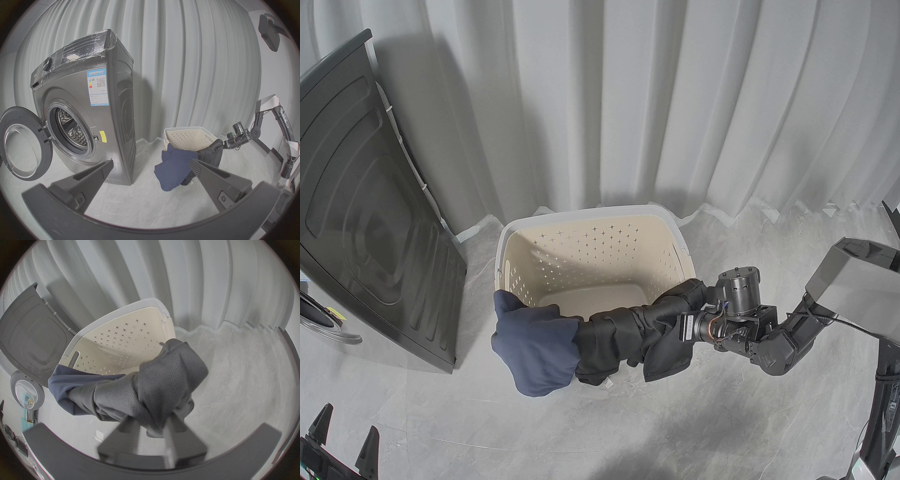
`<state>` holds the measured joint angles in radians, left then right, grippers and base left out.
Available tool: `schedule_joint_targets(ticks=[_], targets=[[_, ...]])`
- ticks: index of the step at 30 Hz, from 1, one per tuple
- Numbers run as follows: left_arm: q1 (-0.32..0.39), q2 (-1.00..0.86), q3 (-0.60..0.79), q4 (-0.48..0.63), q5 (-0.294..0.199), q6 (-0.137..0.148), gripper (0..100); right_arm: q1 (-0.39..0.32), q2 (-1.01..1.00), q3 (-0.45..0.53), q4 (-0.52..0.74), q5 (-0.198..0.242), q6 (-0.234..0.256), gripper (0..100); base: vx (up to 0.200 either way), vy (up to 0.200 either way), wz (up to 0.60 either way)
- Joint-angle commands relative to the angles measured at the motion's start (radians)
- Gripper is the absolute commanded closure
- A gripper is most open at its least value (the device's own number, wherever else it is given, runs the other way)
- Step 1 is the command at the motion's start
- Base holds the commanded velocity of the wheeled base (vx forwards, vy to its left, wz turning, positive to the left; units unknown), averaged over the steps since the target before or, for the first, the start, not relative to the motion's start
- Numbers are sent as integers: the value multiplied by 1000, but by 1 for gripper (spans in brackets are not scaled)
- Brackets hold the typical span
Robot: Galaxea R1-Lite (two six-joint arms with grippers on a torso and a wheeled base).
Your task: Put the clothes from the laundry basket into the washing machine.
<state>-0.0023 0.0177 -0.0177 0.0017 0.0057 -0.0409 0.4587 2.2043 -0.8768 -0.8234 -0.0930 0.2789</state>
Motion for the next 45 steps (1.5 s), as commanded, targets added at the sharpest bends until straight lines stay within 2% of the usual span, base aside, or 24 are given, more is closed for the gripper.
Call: schedule_joint_targets(ticks=[1, 10, 17, 21, 22, 28, 34, 45], targets=[[-1, -12, 15, 0, 0, -1, 0, 31, -55, 65, -17, 1, -1, 100, 0, 0, 0], [-1, -12, 15, 0, 0, -1, 0, 103, -302, 295, -19, 1, 2, 100, 0, 0, 0], [1, -12, 15, 0, 0, -1, 0, 97, -333, 311, -19, -1, 2, 100, 0, 0, 0], [1, -12, 15, 0, 0, -2, 0, 92, -258, 309, -25, -2, 3, 100, 0, 0, 0], [1, -12, 15, 0, 0, -2, 0, 90, -242, 308, -31, -4, 3, 0, 0, 0, 0], [1, -12, 15, 0, 0, -2, 0, 70, -198, 283, -43, -28, -6, 0, 0, 0, 0], [1, -12, 15, 0, 0, -2, 0, -2, -92, 174, -43, -25, -29, 0, 0, 0, 0], [1, -12, 15, 0, 0, -2, 0, 6, -5, 47, -46, -16, -30, 0, 0, 0, 0]])
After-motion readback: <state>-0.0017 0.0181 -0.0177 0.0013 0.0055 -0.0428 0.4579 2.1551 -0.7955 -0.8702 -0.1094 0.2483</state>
